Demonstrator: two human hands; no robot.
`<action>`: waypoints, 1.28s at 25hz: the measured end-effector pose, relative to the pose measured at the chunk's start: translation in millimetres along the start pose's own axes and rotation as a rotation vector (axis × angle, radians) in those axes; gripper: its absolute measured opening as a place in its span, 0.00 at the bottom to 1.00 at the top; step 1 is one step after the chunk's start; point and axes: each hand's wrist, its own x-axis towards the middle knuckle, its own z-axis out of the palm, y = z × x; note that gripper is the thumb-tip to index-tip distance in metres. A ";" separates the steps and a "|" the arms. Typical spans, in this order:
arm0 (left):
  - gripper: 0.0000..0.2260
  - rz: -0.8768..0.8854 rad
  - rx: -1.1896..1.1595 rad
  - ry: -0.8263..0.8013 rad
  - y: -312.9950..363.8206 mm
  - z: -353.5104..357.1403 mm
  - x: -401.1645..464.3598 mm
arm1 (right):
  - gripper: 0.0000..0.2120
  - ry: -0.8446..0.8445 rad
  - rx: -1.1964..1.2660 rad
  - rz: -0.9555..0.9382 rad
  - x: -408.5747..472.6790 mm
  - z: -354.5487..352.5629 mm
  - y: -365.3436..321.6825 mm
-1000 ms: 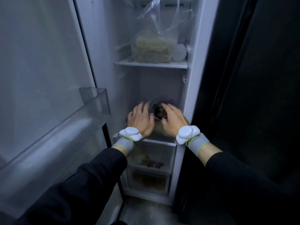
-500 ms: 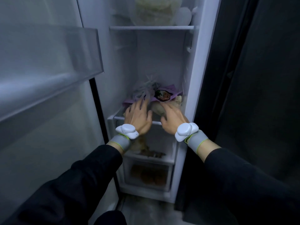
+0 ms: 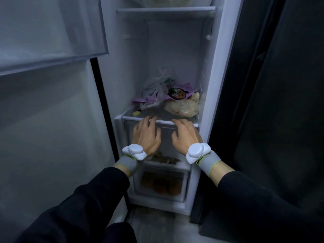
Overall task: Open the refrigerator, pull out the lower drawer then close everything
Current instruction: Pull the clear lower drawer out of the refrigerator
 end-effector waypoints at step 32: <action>0.17 -1.013 -1.797 0.026 -25.3 52.6 26.5 | 0.07 0.288 1.762 0.958 18.1 62.2 -8.9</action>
